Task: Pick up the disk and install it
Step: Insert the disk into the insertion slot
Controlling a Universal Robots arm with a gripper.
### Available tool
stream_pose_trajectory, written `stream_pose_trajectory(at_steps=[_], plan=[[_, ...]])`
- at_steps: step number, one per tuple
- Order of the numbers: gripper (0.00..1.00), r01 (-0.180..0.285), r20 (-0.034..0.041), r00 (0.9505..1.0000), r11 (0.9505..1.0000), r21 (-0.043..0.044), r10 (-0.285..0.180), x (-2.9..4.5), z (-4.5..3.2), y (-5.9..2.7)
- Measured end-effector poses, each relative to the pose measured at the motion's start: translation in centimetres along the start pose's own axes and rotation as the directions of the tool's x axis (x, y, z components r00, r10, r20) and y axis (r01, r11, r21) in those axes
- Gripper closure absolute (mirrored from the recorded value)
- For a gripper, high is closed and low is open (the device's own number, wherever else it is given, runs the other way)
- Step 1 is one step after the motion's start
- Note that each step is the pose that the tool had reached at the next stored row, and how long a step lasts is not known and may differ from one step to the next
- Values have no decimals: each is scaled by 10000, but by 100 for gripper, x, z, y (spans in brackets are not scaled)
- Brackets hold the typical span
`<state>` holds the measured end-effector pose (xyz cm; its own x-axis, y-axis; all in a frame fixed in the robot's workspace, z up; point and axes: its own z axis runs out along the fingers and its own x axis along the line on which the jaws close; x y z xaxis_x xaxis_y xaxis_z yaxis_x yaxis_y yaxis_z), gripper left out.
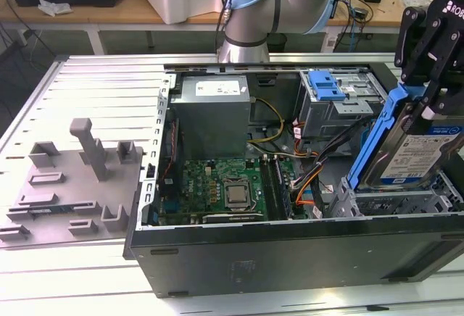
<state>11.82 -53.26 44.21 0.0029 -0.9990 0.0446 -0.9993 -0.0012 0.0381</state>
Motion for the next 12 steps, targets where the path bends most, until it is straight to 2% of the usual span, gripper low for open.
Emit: stream_pose_trajectory(at_steps=[12], plan=[[64,139,-5,9999,9999,6,-139,0,1,4]])
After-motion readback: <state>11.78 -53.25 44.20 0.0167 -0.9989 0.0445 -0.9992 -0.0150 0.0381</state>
